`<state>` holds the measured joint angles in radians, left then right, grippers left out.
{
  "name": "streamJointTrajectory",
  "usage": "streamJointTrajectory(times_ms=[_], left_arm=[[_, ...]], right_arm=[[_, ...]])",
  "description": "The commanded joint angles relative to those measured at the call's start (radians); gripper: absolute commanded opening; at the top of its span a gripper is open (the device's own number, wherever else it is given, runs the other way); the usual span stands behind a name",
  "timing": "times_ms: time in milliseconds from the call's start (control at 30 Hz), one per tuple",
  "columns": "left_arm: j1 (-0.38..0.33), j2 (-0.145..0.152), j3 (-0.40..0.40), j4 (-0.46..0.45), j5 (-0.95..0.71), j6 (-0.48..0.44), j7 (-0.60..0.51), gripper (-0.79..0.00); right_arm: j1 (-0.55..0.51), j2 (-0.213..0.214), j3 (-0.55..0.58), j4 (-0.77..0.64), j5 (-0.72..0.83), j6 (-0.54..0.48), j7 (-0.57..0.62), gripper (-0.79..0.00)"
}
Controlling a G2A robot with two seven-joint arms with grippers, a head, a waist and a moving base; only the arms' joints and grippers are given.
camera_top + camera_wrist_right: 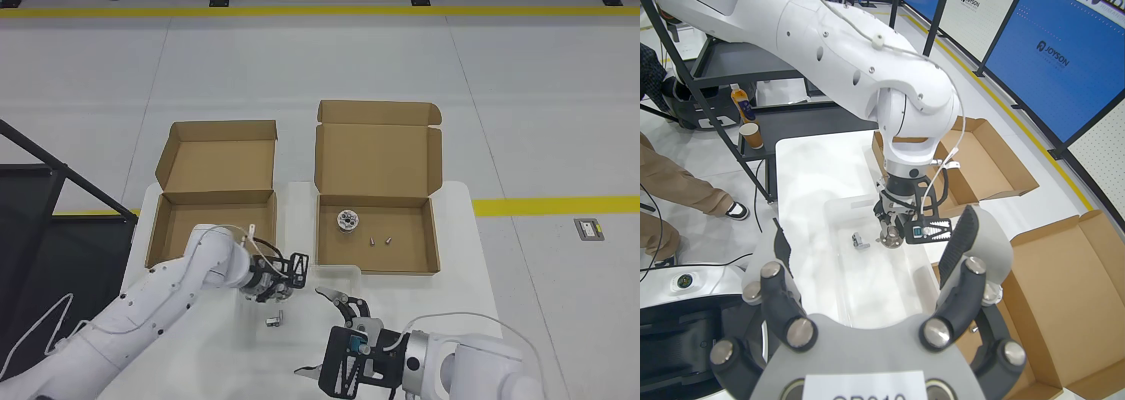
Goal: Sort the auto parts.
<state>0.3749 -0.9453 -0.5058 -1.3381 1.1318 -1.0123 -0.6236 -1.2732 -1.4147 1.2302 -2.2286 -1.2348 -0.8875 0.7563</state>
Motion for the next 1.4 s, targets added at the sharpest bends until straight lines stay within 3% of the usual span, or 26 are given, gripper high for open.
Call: streamJointTrajectory(times_ms=[0, 267, 467, 767, 1167, 1267, 1367], left_arm=[[0.027, 0.032, -0.054, -0.066, 0.001, 0.007, -0.02, -0.785], [0.188, 0.141, -0.286, -0.312, 0.019, 0.124, -0.083, -0.785], [0.358, 0.212, -0.502, -0.418, 0.11, 0.285, -0.067, -0.785], [0.647, 0.273, -0.82, -0.435, 0.167, 0.487, 0.198, -0.785], [0.652, 0.272, -0.817, -0.432, 0.168, 0.491, 0.2, -0.785], [0.645, 0.264, -0.8, -0.374, 0.167, 0.532, 0.181, -0.785], [0.593, 0.247, -0.762, -0.285, 0.148, 0.578, 0.147, -0.785]], right_arm=[[0.0, 0.0, 0.0, 0.0, 0.0, 0.0, 0.0, 0.0], [0.0, 0.0, 0.0, 0.0, 0.0, 0.0, 0.0, 0.0], [0.0, 0.0, 0.0, 0.0, 0.0, 0.0, 0.0, 0.0], [0.0, 0.0, 0.0, 0.0, 0.0, 0.0, 0.0, 0.0], [0.0, 0.0, 0.0, 0.0, 0.0, 0.0, 0.0, 0.0], [0.0, 0.0, 0.0, 0.0, 0.0, 0.0, 0.0, 0.0], [0.0, 0.0, 0.0, 0.0, 0.0, 0.0, 0.0, 0.0]])
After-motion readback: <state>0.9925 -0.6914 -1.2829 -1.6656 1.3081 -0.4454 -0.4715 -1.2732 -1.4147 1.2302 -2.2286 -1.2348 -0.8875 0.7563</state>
